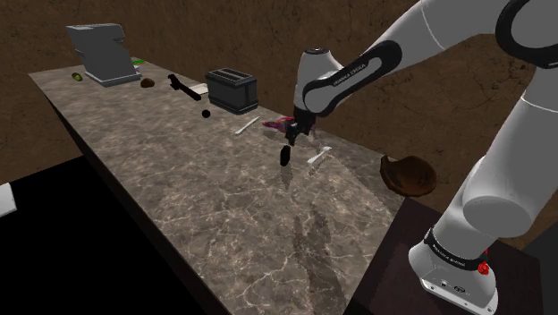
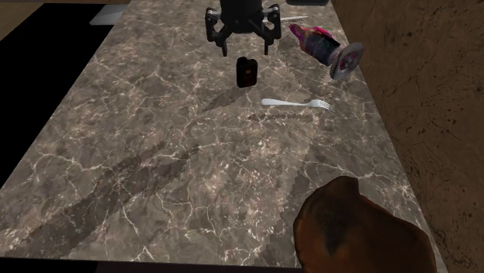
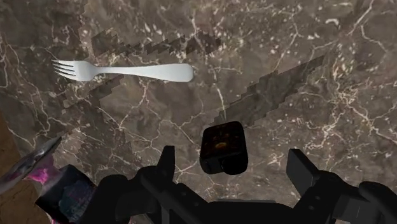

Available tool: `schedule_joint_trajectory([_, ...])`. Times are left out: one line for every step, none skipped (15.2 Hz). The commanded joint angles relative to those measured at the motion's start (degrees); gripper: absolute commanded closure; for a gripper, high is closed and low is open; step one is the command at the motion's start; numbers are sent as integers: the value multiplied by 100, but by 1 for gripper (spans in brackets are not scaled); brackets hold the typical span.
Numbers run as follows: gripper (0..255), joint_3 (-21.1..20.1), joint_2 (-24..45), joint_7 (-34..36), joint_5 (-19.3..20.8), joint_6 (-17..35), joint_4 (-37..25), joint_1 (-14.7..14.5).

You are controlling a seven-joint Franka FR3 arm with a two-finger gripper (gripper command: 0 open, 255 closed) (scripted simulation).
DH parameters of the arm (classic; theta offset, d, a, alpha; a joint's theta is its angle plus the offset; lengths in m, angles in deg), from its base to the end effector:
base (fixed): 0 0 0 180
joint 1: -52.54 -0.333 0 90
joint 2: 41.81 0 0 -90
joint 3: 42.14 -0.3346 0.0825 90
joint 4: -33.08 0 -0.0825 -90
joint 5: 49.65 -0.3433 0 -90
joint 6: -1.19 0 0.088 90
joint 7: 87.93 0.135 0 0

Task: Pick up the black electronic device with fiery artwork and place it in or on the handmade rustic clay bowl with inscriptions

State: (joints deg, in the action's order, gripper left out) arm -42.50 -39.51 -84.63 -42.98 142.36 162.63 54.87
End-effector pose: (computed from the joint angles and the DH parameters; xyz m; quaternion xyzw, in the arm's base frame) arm 0.5150 -0.0196 0.3775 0.9959 -0.0036 0.0816 0.0390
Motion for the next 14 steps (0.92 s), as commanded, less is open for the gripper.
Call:
schedule_joint_trajectory([0,-4,427,106,22,237,-262,-9])
schedule_joint_trajectory([0,2,647,141,28,333,-420,-11])
schedule_joint_trajectory([0,8,867,176,33,421,-585,-12])
schedule_joint_trajectory([0,14,1087,208,36,501,-758,-15])
schedule_joint_trajectory([0,19,1283,235,37,565,-920,-16])
schedule_joint_trajectory([0,23,1349,241,44,623,-929,-15])
schedule_joint_trajectory([0,27,1415,246,52,680,-938,-13])
schedule_joint_trajectory([0,31,1482,251,59,736,-949,-13])
schedule_joint_trajectory([0,36,1550,256,66,792,-961,-12])
schedule_joint_trajectory([0,41,1618,261,73,847,-974,-12])
schedule_joint_trajectory([0,46,1687,266,80,901,-989,-11])
schedule_joint_trajectory([0,51,1756,271,87,955,-1005,-11])
schedule_joint_trajectory([0,54,1796,274,91,986,-1013,-11])
schedule_joint_trajectory([0,54,1796,274,91,986,-1014,-11])
